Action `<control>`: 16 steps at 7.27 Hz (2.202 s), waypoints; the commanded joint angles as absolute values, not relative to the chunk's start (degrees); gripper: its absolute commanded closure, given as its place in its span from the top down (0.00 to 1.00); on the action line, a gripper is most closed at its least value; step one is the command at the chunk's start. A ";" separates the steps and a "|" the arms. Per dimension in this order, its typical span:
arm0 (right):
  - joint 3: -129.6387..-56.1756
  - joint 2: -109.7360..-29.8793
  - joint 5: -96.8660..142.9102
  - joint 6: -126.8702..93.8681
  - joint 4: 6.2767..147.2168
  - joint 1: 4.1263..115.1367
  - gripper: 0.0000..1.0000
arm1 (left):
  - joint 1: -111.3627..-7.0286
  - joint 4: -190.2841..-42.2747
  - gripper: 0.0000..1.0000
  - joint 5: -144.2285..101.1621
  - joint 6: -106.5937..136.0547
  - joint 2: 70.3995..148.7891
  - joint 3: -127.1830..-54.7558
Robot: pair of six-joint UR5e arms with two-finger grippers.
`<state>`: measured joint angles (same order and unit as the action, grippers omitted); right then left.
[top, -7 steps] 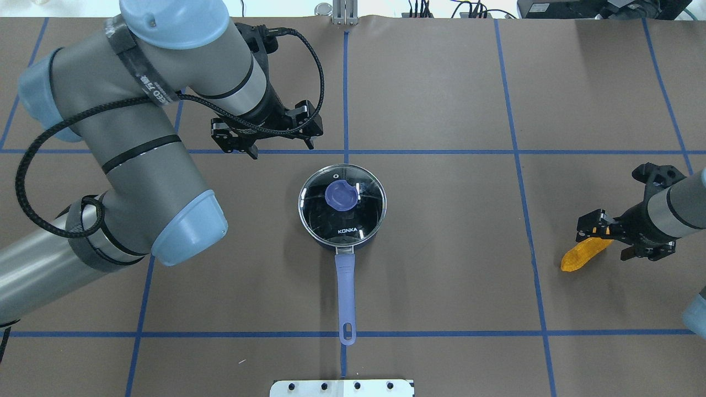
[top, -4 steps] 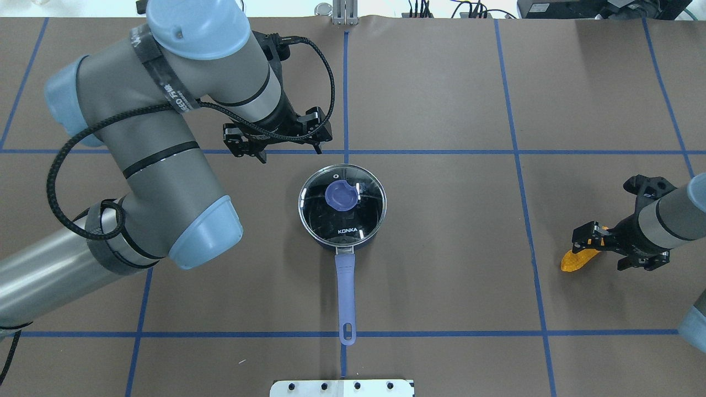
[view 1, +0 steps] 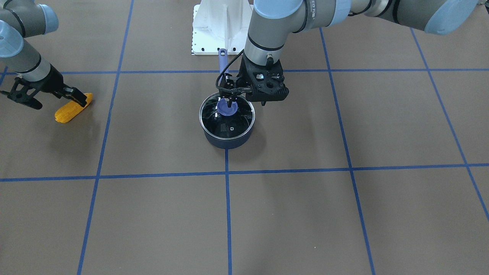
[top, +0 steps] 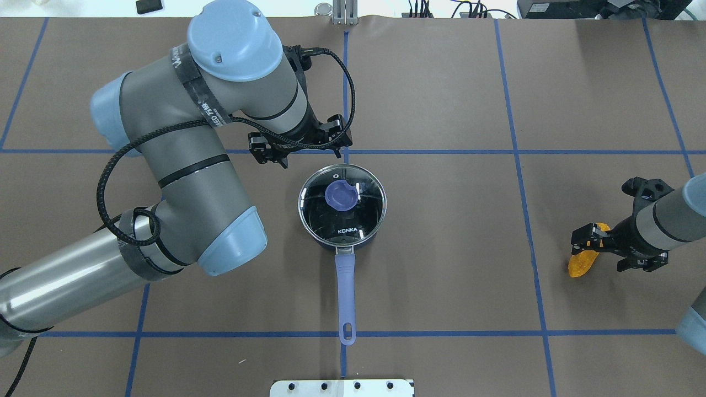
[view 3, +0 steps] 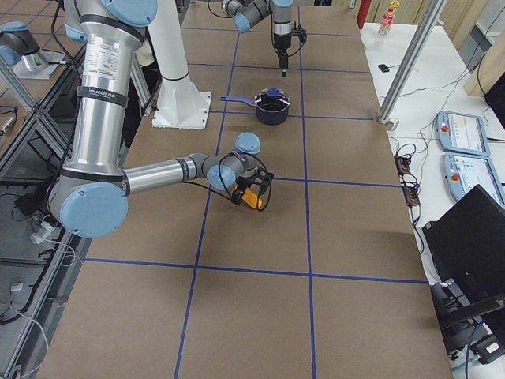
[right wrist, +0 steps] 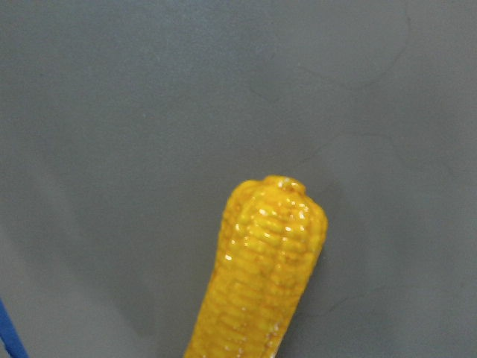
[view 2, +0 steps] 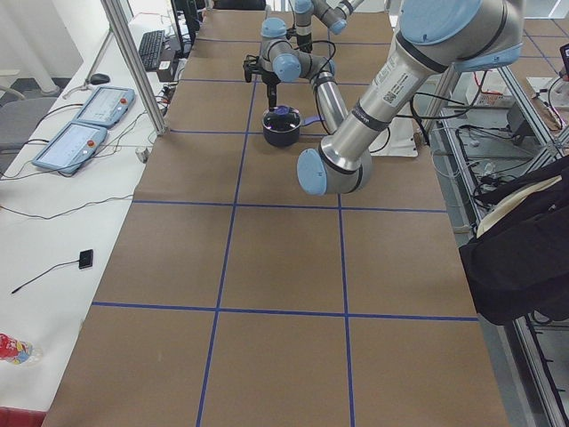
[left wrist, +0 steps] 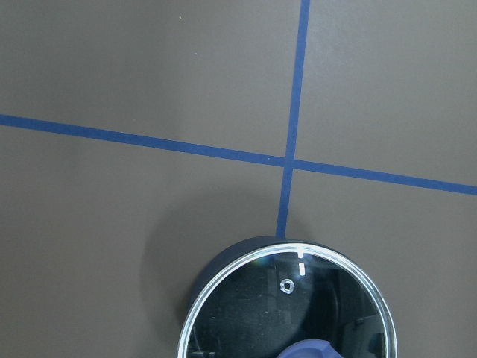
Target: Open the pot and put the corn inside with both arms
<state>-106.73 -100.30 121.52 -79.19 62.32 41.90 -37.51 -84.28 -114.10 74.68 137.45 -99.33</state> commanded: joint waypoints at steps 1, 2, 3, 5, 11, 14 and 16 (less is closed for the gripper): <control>-105.92 -99.24 121.55 -79.19 62.31 41.75 1.00 | -37.44 -84.29 0.98 -113.73 74.79 137.64 -99.32; -104.78 -98.18 121.47 -79.19 62.31 41.75 0.99 | -37.44 -84.29 0.98 -113.73 74.79 137.64 -99.32; -104.07 -97.30 121.46 -79.19 62.40 41.84 0.98 | -37.44 -84.29 0.98 -113.73 74.79 137.55 -99.23; -103.97 -97.12 121.81 -79.10 62.40 41.84 0.70 | -37.27 -84.29 0.98 -113.73 74.79 137.46 -99.23; -104.50 -97.30 127.35 -77.09 63.02 50.43 0.07 | -35.51 -84.46 0.98 -112.85 74.71 138.51 -97.31; -104.06 -94.49 128.40 -75.59 63.19 54.65 0.07 | -32.53 -84.55 0.98 -110.74 76.81 141.85 -93.43; -104.24 -92.30 130.24 -75.67 65.80 57.11 0.08 | -31.82 -84.72 0.98 -108.12 76.38 141.85 -90.89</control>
